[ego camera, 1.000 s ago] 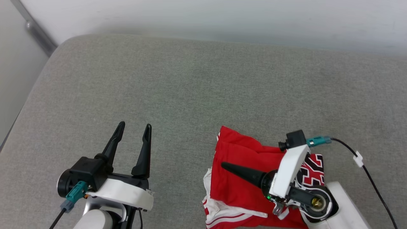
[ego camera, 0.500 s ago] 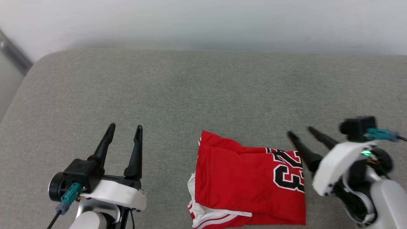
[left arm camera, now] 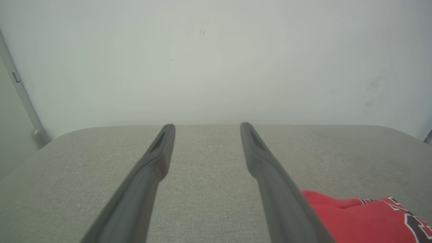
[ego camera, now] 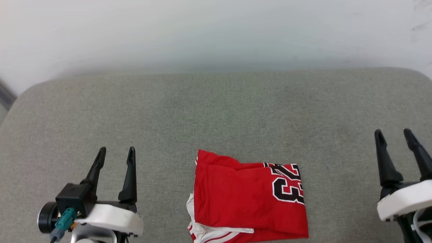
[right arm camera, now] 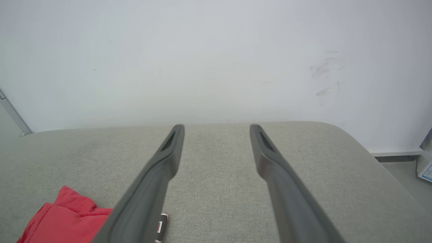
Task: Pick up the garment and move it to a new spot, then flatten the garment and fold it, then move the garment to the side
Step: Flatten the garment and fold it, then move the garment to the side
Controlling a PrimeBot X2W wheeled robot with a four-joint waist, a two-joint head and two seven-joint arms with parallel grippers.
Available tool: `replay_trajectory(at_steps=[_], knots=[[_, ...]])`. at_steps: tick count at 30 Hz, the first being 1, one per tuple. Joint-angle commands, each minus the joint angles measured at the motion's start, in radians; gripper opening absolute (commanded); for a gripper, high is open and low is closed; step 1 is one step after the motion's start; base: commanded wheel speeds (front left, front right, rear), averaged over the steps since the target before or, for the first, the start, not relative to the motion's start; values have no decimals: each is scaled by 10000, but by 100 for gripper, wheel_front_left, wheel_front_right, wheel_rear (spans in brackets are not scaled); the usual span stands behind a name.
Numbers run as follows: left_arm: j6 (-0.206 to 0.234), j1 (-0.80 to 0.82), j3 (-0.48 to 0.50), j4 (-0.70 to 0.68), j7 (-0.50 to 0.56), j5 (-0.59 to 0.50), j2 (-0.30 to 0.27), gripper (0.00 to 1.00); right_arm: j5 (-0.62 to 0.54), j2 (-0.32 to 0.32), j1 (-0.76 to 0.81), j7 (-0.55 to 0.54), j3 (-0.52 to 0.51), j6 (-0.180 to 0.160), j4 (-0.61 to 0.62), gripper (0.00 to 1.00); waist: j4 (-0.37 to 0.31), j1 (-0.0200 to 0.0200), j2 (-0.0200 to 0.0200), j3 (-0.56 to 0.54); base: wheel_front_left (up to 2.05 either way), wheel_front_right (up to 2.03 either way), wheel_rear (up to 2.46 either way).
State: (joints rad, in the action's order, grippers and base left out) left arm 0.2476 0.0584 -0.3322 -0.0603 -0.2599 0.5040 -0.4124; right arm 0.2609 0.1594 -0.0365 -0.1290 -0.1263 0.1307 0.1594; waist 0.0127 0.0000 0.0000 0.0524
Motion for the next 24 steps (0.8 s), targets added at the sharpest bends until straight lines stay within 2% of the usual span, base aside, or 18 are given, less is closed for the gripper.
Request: replay_trajectory(at_steps=[1,12,24], knots=[[65,-191,37,-22,-60,-58,-62,100,-83,-88,222,114,29,0,72,100,-78,0,0,-217,0,0,0],[338,-1245,-53,-157,-61,-144,-240,100,-375,-502,1459,428,464,0,260,100,-16,0,0,-817,0,0,0],[232,-985,-112,-108,-64,-101,-116,100,-358,-634,1649,-14,363,0,676,100,117,0,0,-666,0,0,0]])
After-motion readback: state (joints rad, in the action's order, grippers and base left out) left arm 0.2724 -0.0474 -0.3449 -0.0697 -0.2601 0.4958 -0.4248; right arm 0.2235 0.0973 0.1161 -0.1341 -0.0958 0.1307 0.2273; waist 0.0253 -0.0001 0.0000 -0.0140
